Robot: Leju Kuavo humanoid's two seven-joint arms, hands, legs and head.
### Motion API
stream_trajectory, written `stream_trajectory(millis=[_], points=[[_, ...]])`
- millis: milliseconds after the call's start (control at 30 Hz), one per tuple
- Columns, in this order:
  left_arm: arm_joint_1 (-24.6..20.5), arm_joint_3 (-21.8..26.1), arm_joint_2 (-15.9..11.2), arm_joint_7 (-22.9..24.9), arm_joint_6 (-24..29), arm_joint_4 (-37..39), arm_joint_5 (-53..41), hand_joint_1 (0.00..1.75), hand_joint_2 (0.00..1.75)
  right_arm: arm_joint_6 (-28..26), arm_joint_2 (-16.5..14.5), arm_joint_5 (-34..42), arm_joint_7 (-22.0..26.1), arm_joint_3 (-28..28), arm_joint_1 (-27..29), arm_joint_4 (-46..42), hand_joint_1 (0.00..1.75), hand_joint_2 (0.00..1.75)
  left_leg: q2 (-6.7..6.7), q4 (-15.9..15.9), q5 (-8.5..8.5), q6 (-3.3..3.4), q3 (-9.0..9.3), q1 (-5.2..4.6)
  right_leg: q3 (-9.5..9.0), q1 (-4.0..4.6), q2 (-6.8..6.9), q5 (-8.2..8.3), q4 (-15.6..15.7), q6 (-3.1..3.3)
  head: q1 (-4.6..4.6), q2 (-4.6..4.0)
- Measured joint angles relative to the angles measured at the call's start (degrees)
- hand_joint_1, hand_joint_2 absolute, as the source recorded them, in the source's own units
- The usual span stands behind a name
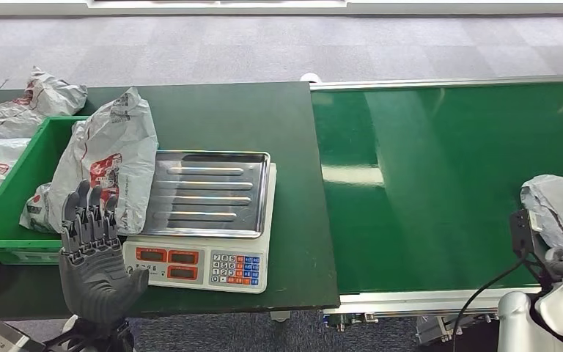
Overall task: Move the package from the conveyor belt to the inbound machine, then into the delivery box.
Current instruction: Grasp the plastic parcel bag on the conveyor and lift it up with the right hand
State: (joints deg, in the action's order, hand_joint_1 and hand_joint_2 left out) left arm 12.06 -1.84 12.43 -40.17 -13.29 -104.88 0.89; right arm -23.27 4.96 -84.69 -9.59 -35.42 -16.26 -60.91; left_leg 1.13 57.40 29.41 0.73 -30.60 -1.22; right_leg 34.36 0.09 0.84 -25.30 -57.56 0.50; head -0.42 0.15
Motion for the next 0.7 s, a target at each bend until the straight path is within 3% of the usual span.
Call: stream_trajectory(millis=[33, 367, 700], points=[[0.1, 0.2, 0.1, 0.0, -0.1, -0.1, -0.1, 0.0, 1.75, 0.4, 0.0, 1.3, 0.9, -0.4, -0.4, 0.8, 0.0, 1.75, 0.0, 0.0, 0.0, 0.0, 0.0, 0.01, 0.0, 0.0, 0.0, 0.0, 0.0, 0.0, 0.0, 0.0], [0.9, 2.1, 1.7, 0.0, -2.4, -0.4, -1.3, 0.0, 1.75, 12.2, -0.8, 20.4, 16.2, -3.7, -1.3, 4.8, 0.0, 1.75, -0.08, 0.0, -0.04, -0.01, 0.35, 0.0, 0.01, 0.03, 0.04, 0.0, 0.0, 0.0, 0.0, 0.0], [0.2, 2.8, 2.0, 0.0, -2.7, -0.4, -1.4, 0.0, 1.75, 14.3, -0.1, 22.1, 18.3, -3.8, -4.8, 9.6, 0.0, 1.75, -0.01, 0.0, -0.02, 0.01, 0.04, 0.0, -0.03, 0.01, 0.0, 0.01, 0.0, 0.0, 0.0, 0.0]])
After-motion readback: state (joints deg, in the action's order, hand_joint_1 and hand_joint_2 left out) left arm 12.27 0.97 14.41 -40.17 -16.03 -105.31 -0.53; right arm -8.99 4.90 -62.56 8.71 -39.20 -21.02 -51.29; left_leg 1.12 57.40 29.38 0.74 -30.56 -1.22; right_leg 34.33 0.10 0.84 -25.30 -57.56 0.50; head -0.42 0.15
